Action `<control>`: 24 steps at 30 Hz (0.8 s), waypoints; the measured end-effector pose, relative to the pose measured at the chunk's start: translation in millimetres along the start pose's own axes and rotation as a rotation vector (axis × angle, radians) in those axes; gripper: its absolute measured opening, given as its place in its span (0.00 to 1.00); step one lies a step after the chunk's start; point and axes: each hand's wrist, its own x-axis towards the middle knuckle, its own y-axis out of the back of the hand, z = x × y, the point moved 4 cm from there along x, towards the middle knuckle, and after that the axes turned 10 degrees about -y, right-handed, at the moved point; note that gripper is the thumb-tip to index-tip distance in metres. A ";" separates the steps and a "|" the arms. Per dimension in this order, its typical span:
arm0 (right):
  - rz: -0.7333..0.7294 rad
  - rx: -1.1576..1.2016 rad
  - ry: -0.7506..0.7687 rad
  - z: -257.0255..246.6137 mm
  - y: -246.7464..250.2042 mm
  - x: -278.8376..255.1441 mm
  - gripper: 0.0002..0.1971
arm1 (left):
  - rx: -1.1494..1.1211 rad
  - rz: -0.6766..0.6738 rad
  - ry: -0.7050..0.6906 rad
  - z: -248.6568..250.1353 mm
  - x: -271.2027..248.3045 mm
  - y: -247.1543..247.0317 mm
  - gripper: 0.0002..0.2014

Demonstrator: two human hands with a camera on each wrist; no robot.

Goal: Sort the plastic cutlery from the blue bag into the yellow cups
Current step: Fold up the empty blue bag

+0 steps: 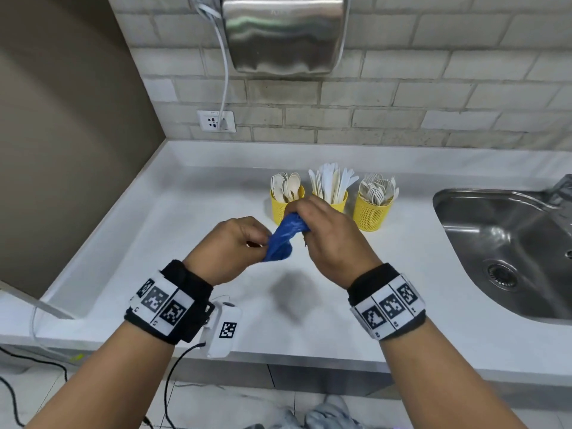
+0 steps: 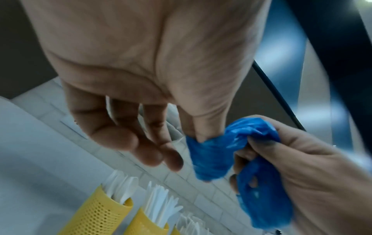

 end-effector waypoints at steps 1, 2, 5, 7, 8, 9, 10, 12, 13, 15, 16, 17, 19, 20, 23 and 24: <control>-0.008 0.036 -0.035 3.0 -0.5 2.4 0.18 | -0.063 -0.017 -0.037 6.7 -1.5 -2.8 0.11; -0.023 0.059 -0.081 6.9 -2.5 4.2 0.16 | -0.135 -0.017 -0.087 12.9 -2.3 -4.9 0.07; -0.087 0.087 -0.214 13.5 -15.2 3.3 0.16 | -0.298 0.094 -0.245 26.1 -2.2 -2.6 0.02; -0.085 0.136 -0.264 10.6 -25.2 -2.8 0.15 | -0.307 0.193 -0.293 30.4 -0.8 0.1 0.05; -0.081 0.155 -0.285 6.8 -28.6 -6.1 0.14 | -0.303 0.242 -0.296 30.5 -0.1 1.0 0.07; -0.089 0.171 -0.307 3.3 -32.0 -9.0 0.13 | -0.304 0.283 -0.294 29.6 0.3 1.4 0.07; -0.112 0.182 -0.326 0.5 -35.1 -12.2 0.13 | -0.303 0.319 -0.287 26.5 0.7 1.4 0.08; -0.181 0.180 -0.335 -2.6 -40.3 -18.0 0.17 | -0.273 0.397 -0.256 17.2 1.0 3.0 0.10; -0.205 0.151 -0.312 -3.2 -42.2 -19.7 0.18 | -0.248 0.441 -0.227 11.3 0.8 4.5 0.14; -0.209 0.068 -0.231 -5.3 -44.3 -22.2 0.16 | -0.190 0.526 -0.158 2.0 -0.8 7.5 0.20; -0.173 0.025 -0.196 -6.3 -43.7 -22.8 0.14 | -0.141 0.558 -0.127 -0.3 -1.9 8.4 0.20; -0.114 -0.020 -0.175 -7.9 -40.8 -22.5 0.13 | -0.083 0.576 -0.098 -1.7 -3.0 8.4 0.19; 0.025 -0.157 -0.149 -13.2 -28.4 -21.3 0.12 | -0.003 0.589 -0.054 -2.6 -4.0 6.2 0.19; 0.071 -0.239 -0.140 -16.6 -21.8 -20.9 0.12 | 0.015 0.594 -0.041 -2.7 -4.1 5.9 0.22; 0.067 -0.361 -0.096 -23.9 -14.4 -19.3 0.08 | 0.022 0.526 0.031 -8.9 -1.9 5.4 0.27; 0.049 -0.336 -0.073 -24.9 -13.3 -18.1 0.08 | 0.018 0.465 0.055 -11.7 -1.5 3.0 0.25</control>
